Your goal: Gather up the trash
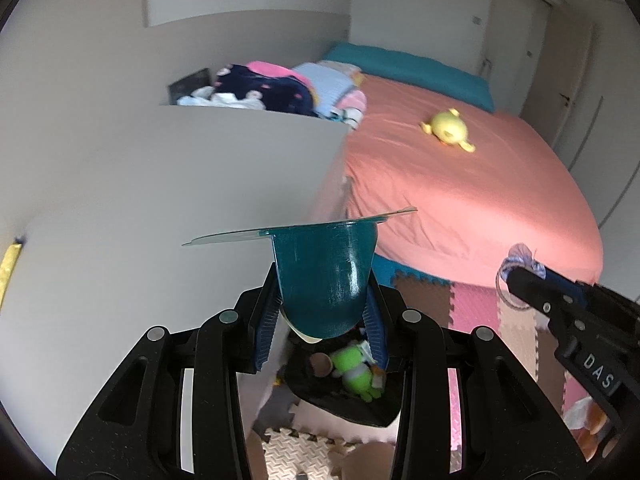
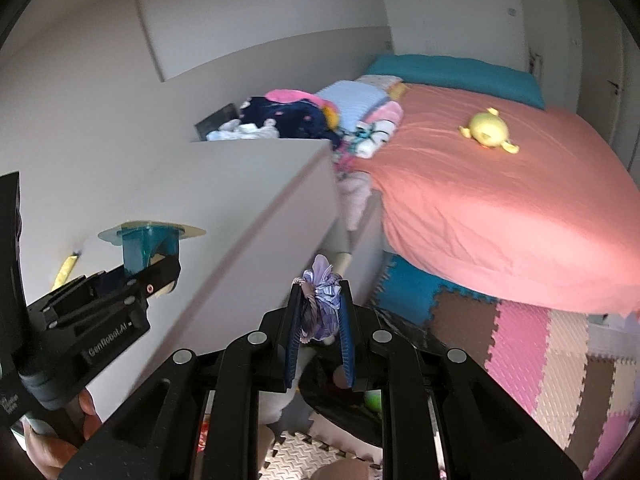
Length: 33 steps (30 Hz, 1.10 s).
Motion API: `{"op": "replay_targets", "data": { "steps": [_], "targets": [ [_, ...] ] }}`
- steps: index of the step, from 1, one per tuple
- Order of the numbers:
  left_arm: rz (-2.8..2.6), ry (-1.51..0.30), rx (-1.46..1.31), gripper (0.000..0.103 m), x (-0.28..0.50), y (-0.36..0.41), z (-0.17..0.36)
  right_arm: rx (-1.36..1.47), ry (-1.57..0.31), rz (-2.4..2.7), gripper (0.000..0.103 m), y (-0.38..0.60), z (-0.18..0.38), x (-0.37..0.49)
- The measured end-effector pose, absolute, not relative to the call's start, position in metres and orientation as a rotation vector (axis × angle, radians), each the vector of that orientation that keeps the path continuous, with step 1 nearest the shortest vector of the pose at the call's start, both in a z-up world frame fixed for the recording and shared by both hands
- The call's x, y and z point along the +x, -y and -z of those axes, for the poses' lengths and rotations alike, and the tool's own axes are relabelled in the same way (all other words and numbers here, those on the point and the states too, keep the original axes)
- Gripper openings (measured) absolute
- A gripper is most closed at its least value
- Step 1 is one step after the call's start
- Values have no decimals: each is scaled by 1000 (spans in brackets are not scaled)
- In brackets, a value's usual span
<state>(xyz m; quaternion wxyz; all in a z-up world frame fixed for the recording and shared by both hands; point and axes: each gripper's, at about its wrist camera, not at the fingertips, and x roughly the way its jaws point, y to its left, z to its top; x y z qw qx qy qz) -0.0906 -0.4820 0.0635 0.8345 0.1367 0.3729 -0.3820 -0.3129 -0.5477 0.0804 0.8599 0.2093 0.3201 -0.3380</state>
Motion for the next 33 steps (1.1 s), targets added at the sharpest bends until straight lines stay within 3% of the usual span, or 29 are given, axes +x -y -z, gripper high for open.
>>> {"op": "replay_targets", "data": {
  "steps": [21,22,23,24,25,33],
  "targets": [
    [880,-885,459,39,-118,543,-7,559,-713,770,19,600,-35,-340],
    [883,-897,472,51,-118,544,-4,572,-710,770,34,602,-34,-340],
    [871,-901,482,90,-117,546,-2,585,-704,770,70,605,-35,-340],
    [854,-879,476,96,-118,545,-3,609,-680,773,89,608,-35,-343],
    [829,-840,470,97,-118,543,-4,614,-665,784,100,608,-36,-345],
    [823,-855,489,97,-115,545,4,625,-671,846,100,612,-28,-349]
  ]
}}
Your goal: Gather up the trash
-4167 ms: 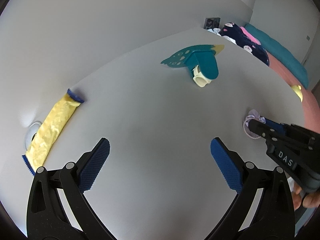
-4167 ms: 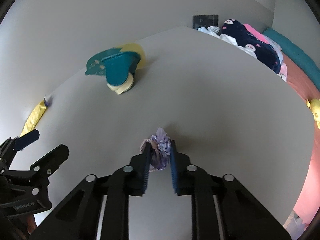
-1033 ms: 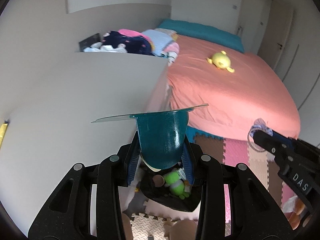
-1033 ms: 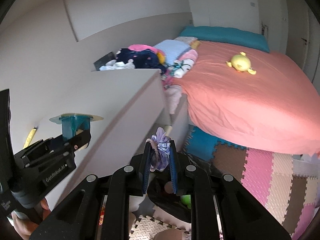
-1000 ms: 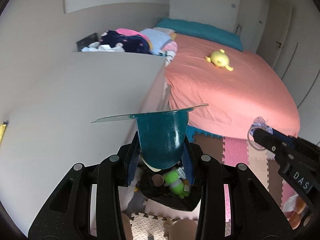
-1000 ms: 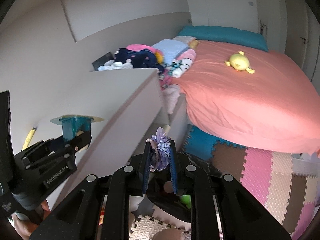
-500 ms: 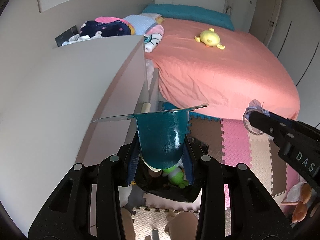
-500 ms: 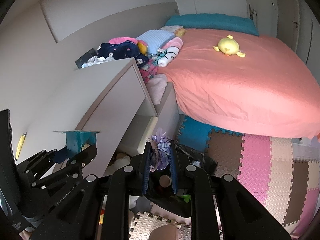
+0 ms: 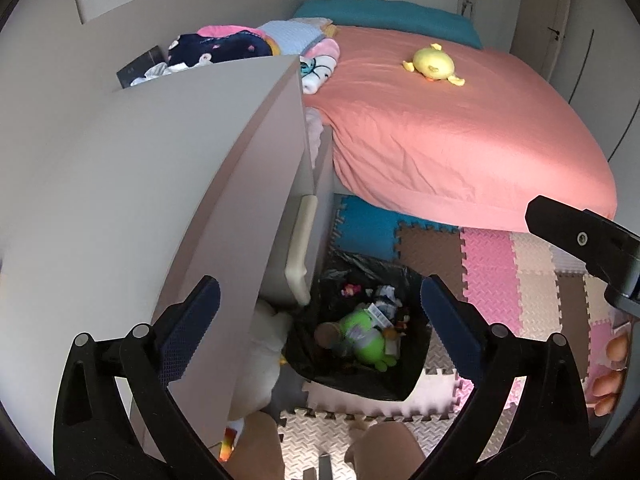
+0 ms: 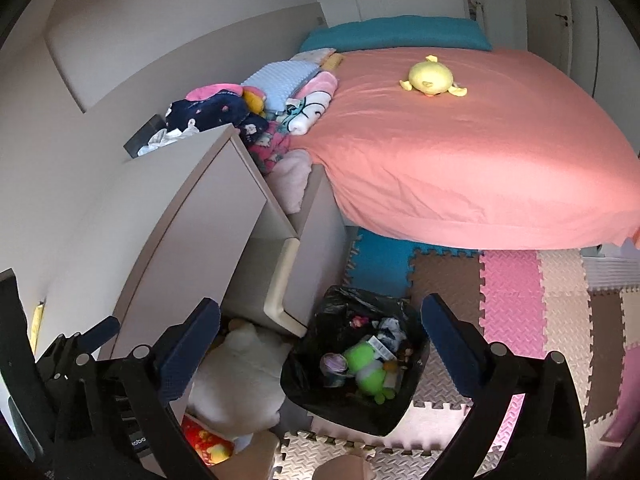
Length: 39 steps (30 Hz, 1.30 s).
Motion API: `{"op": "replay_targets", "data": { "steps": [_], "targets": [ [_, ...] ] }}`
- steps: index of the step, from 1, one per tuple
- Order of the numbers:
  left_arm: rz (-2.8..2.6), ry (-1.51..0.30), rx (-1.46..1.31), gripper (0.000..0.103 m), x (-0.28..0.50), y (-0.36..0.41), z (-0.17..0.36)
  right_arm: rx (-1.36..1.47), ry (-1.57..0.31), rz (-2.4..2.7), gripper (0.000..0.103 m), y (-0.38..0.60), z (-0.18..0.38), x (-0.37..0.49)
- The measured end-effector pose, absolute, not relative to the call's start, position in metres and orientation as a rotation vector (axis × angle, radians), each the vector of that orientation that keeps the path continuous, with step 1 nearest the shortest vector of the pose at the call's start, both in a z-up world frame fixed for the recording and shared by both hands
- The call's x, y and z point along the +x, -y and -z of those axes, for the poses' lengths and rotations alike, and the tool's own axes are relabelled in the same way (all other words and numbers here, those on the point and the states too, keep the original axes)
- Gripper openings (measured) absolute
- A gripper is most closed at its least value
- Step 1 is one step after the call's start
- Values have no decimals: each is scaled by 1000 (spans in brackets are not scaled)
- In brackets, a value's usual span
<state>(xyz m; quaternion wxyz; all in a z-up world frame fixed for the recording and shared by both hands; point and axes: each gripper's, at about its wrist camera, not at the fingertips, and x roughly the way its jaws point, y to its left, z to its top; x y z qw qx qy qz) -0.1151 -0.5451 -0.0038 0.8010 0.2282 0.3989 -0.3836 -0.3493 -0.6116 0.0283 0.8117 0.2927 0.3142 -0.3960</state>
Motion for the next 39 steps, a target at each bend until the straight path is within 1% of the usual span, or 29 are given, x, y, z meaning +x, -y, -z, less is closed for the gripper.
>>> {"op": "replay_targets", "data": {
  "steps": [22,39],
  "targets": [
    [825,-866,485,97,-112,536,4,615,-682,841,100,609,-26,-345],
    [823,-844,433,97,-92,499,-27,563,-690,787,100,585,-43,-314]
  ]
}}
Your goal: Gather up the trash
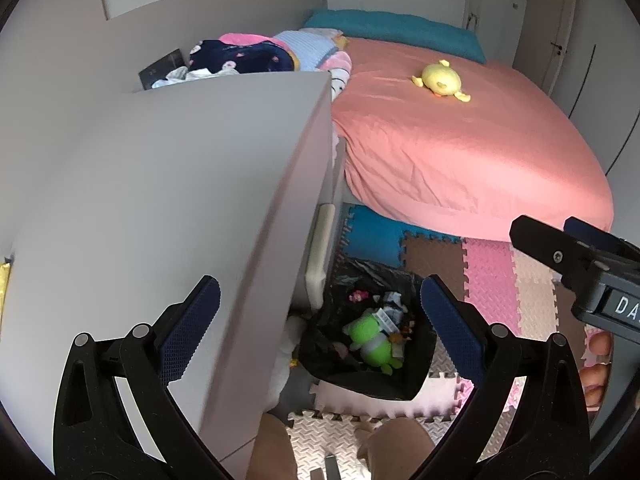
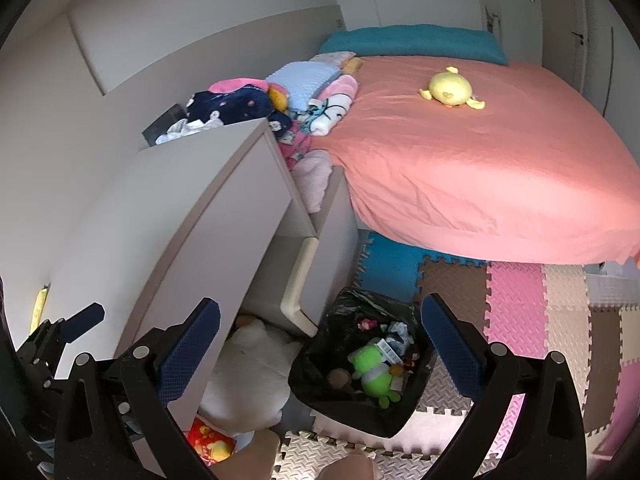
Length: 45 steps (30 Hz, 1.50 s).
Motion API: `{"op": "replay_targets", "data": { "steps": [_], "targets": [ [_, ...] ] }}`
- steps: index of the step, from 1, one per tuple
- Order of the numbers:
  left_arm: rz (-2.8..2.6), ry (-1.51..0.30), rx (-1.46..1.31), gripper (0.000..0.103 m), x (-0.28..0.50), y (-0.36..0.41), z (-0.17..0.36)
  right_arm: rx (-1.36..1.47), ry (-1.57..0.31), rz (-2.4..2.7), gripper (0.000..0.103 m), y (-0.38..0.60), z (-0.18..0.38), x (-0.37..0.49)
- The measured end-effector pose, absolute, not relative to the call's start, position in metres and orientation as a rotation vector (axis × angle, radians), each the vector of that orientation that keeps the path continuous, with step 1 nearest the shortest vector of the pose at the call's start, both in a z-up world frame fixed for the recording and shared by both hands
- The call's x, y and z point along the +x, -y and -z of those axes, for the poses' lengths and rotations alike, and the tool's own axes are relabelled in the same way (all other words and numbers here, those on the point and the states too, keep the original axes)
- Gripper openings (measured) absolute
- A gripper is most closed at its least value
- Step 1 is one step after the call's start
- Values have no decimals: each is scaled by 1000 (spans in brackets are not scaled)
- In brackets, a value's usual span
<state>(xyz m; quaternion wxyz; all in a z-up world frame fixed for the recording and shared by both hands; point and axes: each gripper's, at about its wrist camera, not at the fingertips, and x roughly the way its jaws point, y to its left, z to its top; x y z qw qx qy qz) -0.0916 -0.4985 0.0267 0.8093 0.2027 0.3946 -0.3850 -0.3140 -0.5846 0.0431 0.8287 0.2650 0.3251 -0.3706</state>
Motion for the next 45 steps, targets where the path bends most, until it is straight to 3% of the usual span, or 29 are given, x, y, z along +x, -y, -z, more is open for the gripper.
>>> {"op": "replay_targets", "data": {
  "steps": [24,45],
  "targets": [
    [735,-852,304,97,-42,409,-54,469,-717,640,100,514,-65,-231],
    [492,-870,197,97,15,250,-51,362,-780,430,100,409,-57,-129]
  ]
}}
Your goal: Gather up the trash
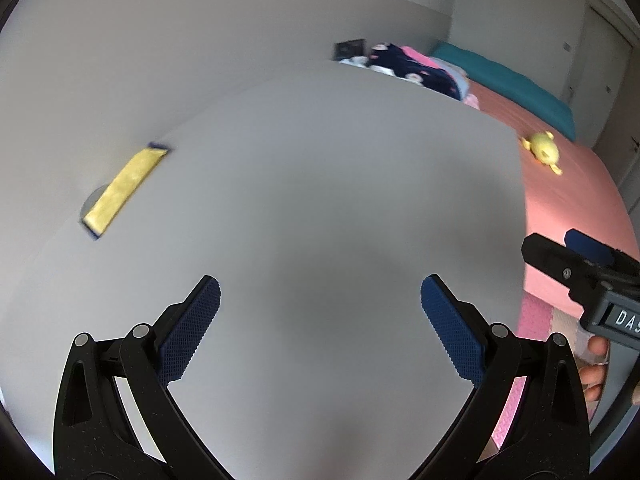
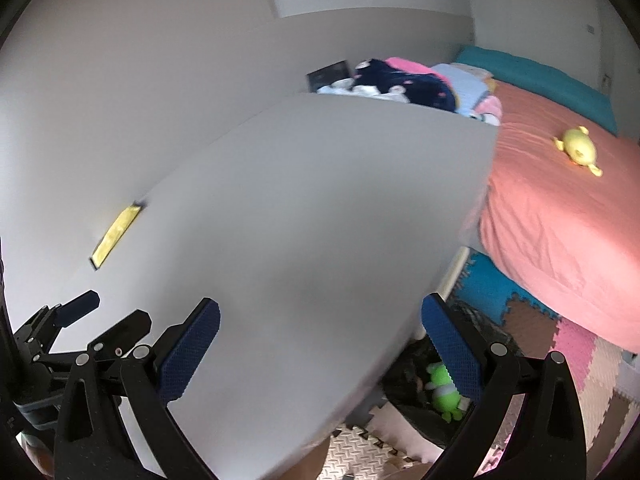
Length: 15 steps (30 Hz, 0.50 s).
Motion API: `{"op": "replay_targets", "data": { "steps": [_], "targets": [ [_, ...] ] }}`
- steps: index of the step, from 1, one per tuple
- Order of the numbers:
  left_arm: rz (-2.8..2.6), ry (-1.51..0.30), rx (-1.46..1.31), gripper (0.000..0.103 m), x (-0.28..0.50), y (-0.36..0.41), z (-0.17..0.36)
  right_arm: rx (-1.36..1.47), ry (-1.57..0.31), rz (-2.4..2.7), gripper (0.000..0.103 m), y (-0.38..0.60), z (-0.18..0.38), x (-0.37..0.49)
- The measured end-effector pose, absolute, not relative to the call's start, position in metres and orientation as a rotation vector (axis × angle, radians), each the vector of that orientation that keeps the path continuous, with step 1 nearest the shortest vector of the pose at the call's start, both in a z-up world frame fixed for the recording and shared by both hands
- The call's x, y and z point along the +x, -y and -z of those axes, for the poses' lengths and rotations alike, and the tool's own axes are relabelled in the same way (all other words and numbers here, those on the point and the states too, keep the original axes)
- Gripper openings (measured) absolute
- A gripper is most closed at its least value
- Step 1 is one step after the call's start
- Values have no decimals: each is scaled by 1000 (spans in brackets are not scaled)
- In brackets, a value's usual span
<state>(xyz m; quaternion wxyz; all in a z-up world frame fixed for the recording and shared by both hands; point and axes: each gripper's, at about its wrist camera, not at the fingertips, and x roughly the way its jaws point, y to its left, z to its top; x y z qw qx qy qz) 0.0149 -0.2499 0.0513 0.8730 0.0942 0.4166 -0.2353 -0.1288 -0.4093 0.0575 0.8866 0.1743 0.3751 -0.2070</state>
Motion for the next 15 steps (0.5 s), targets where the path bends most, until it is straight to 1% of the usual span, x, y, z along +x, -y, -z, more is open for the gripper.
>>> {"op": "replay_targets", "data": {
  "steps": [15],
  "targets": [
    [337,-897,170,97,33,151,-48,297,-854,303,100,322,-39,-71]
  ]
}}
